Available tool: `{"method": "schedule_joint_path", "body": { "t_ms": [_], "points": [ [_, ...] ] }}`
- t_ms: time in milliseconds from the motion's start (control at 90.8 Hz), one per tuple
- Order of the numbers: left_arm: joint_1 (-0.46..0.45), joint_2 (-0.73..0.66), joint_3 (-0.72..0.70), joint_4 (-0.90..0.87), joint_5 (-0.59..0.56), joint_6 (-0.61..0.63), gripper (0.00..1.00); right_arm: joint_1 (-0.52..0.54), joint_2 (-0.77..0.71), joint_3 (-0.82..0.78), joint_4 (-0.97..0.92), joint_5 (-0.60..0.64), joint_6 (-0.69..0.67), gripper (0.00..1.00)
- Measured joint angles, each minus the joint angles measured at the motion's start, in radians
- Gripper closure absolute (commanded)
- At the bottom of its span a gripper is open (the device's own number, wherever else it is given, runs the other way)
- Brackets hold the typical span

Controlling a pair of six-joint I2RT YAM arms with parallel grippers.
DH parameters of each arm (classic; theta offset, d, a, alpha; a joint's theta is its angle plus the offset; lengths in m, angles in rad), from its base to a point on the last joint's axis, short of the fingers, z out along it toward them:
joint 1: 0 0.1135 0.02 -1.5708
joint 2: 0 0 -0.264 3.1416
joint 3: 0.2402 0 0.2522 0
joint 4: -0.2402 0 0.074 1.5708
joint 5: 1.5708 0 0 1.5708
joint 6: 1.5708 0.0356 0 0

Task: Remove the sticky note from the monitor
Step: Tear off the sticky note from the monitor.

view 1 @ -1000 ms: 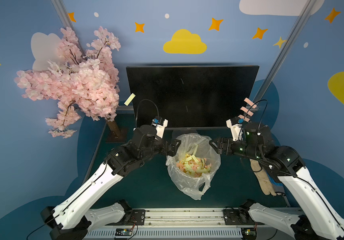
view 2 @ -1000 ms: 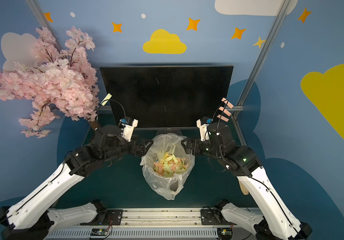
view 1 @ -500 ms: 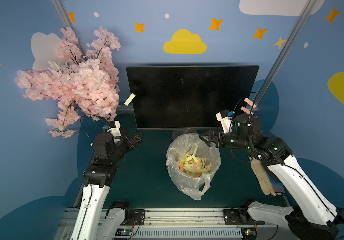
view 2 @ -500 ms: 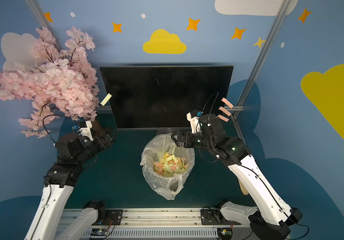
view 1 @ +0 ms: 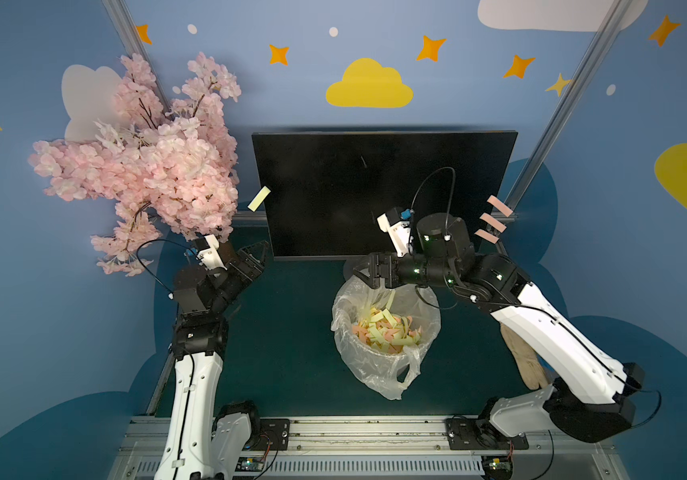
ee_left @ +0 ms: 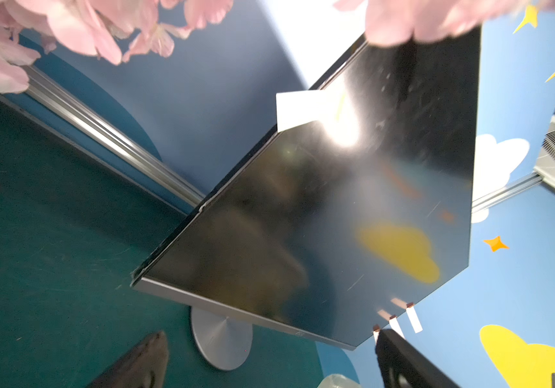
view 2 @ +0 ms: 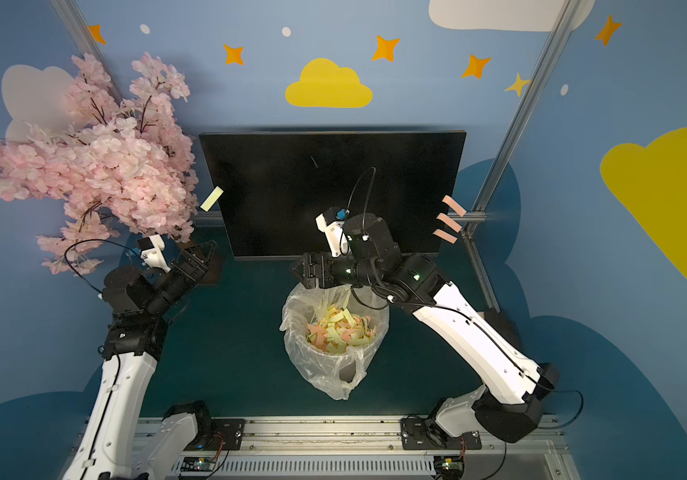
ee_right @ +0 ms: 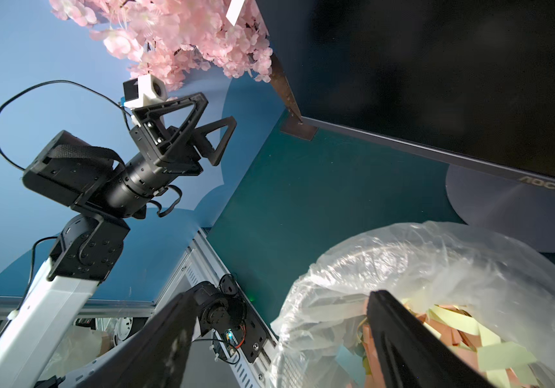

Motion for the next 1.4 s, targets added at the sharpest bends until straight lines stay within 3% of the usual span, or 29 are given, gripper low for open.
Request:
{"method": "schedule_joint_path", "body": {
  "t_ms": [198, 661, 1145, 1399],
  "points": [
    [0.011, 0.066, -0.001, 0.141, 0.018, -0.061, 0.03, 0.052, 0.084, 0.096, 0.013, 0.001, -0.001, 0.15],
    [0.019, 0.245, 0.078, 0.333, 0.022, -0.147, 0.22, 0.073, 0.193, 0.222, 0.037, 0.001, 0.002, 0.15],
    [0.019, 0.383, 0.203, 0.394, 0.022, -0.162, 0.32, 0.073, 0.246, 0.273, 0.069, 0.002, 0.027, 0.15],
    [0.019, 0.431, 0.216, 0.409, 0.023, -0.174, 0.45, 0.073, 0.247, 0.273, 0.069, 0.003, 0.027, 0.15]
  ]
}}
